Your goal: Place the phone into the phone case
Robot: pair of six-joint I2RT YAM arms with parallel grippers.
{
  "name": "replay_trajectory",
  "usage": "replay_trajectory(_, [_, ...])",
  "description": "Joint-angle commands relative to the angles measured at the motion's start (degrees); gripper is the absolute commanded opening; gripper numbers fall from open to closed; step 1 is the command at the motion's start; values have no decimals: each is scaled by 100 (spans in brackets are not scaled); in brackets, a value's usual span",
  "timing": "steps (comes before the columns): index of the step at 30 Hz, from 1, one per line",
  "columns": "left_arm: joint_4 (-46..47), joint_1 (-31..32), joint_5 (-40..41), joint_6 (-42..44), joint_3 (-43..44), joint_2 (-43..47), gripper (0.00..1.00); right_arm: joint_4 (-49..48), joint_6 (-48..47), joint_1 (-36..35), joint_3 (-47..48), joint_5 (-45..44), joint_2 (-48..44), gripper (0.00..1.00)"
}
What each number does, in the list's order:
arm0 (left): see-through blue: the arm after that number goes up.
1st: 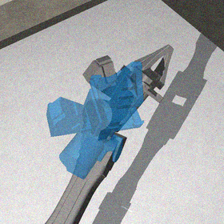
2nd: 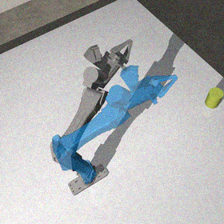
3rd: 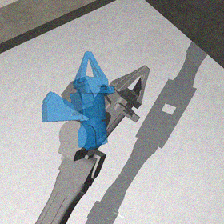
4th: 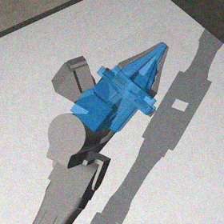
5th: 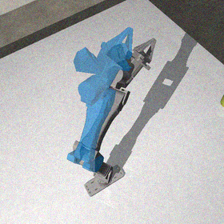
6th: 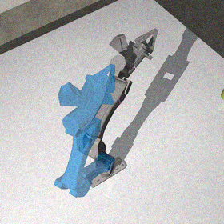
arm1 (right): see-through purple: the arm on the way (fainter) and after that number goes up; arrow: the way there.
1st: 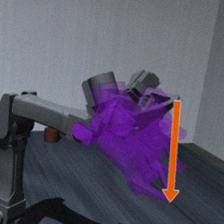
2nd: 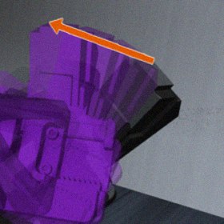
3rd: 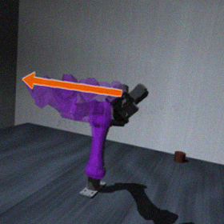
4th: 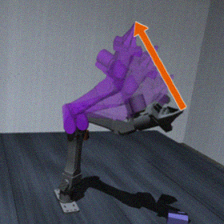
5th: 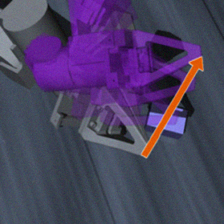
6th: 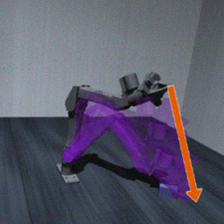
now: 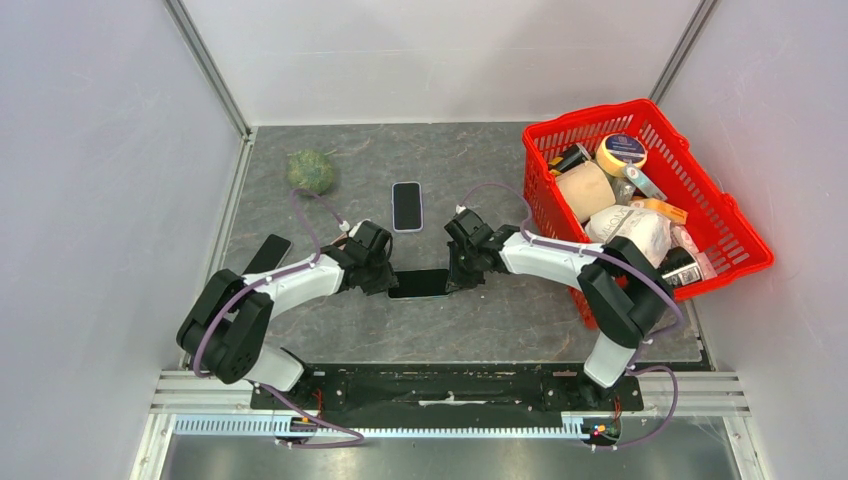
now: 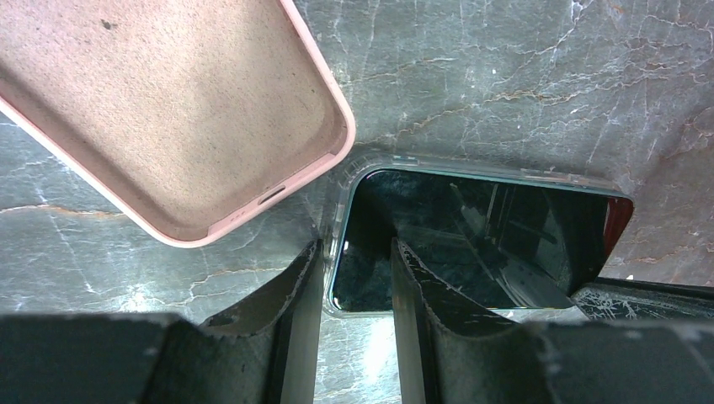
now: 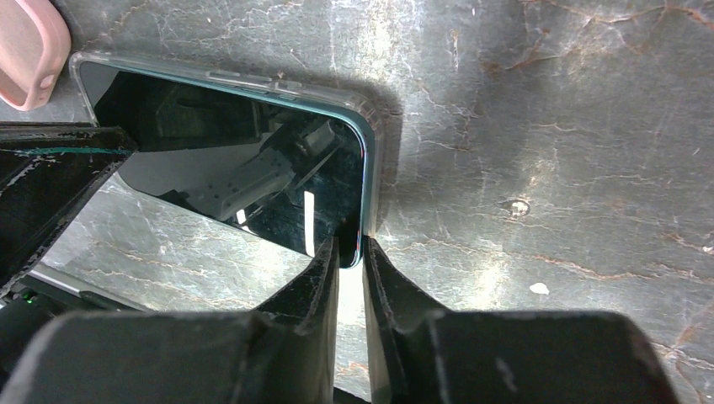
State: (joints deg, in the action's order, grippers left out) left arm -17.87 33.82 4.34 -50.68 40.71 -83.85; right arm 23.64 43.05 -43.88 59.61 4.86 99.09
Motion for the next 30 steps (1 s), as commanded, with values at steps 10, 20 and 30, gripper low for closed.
replay_trajectory(10, [336,42,-248,119,91,-382,37,-131,33,-399,301,-201,568,1])
replay_trajectory(20, [319,42,-276,128,150,-453,36,-212,123,-626,188,-321,977,0])
replay_trajectory(30, [313,52,-295,146,200,-536,36,-287,181,-710,103,-392,1242,0])
